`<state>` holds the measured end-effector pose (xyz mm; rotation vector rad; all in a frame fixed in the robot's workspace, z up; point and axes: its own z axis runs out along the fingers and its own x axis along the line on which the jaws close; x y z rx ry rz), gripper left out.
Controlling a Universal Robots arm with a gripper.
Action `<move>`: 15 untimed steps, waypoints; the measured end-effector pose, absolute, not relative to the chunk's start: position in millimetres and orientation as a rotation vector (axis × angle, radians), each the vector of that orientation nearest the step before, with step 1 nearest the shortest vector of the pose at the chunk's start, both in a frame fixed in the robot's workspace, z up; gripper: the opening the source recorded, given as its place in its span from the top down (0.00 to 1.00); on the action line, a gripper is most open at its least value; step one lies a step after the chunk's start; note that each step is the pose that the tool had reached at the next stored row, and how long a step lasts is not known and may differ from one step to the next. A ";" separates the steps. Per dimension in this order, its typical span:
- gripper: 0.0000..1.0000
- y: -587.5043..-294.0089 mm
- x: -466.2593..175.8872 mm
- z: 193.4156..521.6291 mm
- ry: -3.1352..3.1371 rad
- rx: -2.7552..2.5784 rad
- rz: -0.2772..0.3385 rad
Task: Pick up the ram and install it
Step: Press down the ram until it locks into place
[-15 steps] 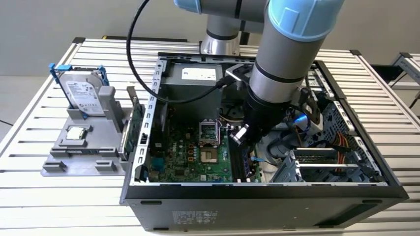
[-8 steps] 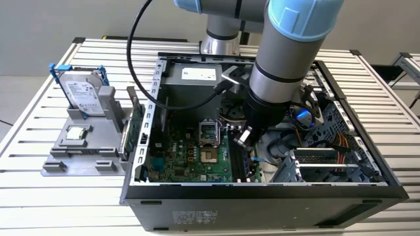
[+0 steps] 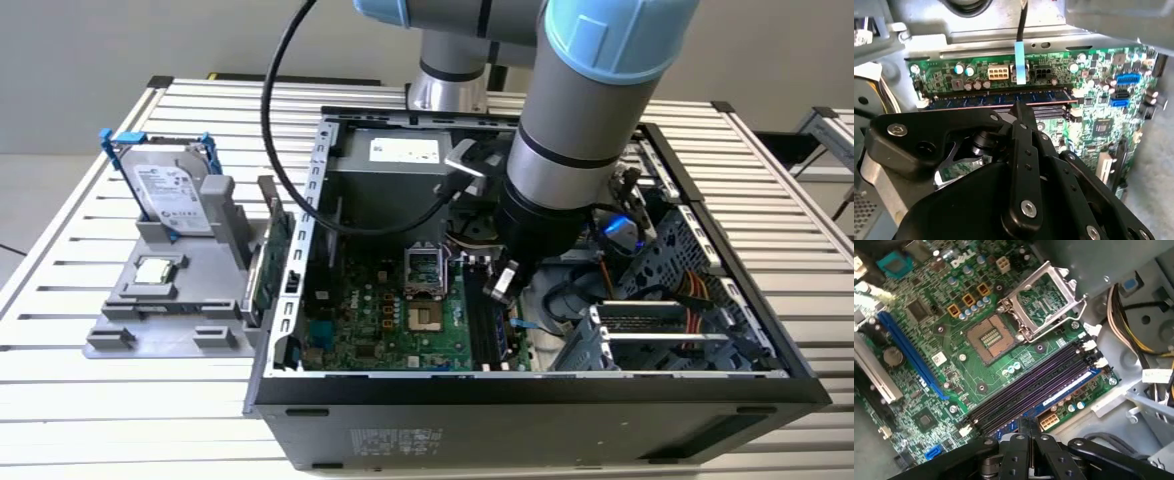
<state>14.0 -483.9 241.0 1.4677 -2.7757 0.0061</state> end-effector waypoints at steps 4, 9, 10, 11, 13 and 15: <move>1.00 -483.5 14.0 241.0 -2.723 1.563 0.008; 1.00 -483.5 14.0 241.0 -2.649 1.685 0.008; 1.00 -483.5 14.0 241.0 -2.633 1.710 0.008; 1.00 -483.5 14.0 241.0 -2.617 1.734 0.008; 1.00 -483.5 14.0 240.9 -2.585 1.782 0.008; 1.00 -483.4 13.9 240.9 -2.552 1.829 0.009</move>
